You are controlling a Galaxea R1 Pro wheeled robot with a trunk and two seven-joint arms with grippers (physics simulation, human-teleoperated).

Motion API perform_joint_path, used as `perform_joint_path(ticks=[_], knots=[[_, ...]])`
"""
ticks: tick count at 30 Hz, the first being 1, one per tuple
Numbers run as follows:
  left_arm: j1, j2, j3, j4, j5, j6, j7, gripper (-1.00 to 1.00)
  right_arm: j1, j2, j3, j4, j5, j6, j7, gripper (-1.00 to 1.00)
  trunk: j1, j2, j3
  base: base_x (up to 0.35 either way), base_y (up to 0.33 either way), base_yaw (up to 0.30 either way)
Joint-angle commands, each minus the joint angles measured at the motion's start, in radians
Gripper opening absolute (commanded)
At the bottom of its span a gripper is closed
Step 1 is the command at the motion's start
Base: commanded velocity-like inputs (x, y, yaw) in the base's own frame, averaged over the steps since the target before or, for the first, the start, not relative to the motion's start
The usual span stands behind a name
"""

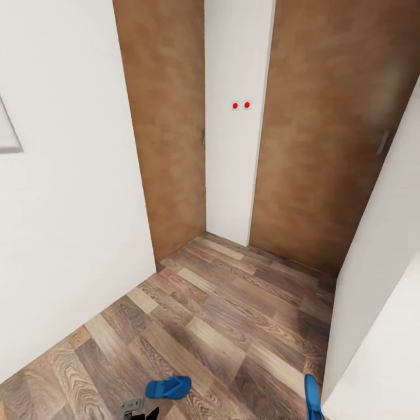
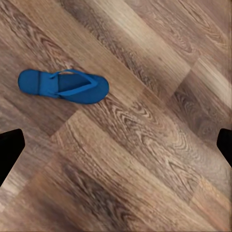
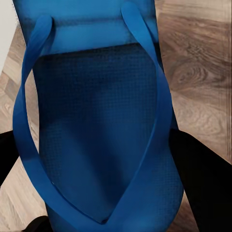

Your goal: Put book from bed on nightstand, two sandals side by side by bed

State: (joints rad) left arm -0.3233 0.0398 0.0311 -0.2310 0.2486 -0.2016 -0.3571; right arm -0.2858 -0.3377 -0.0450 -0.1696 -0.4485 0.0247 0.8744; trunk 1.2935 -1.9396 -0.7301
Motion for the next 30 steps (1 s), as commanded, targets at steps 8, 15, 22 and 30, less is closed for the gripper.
perform_joint_path(ticks=[8, 15, 22, 30], knots=[[0.0, 0.002, 0.005, 0.001, 0.004, -0.001, -0.006, 1.0, -0.001, 0.0, -0.006, 0.001, 0.001, 0.003, 0.004, -1.0, 0.0, 0.0, -0.001, 0.0, 0.0, -0.193], [0.0, 0.007, 0.007, -0.001, 0.008, -0.001, -0.006, 1.0, -0.001, 0.0, -0.006, 0.001, 0.001, 0.003, 0.004, -1.0, 0.0, 0.0, -0.001, 0.18, 0.0, -0.016], [0.0, 0.008, 0.007, -0.001, 0.009, -0.001, -0.006, 1.0, -0.001, 0.0, -0.006, 0.001, 0.001, 0.003, 0.004, -1.0, 0.0, 0.0, -0.001, 0.297, 0.0, -0.001], [0.0, 0.008, 0.007, -0.001, 0.009, -0.001, -0.006, 1.0, -0.001, 0.0, -0.006, 0.001, 0.001, 0.003, 0.003, -1.0, 0.0, 0.0, -0.001, 0.078, 0.0, 0.0]])
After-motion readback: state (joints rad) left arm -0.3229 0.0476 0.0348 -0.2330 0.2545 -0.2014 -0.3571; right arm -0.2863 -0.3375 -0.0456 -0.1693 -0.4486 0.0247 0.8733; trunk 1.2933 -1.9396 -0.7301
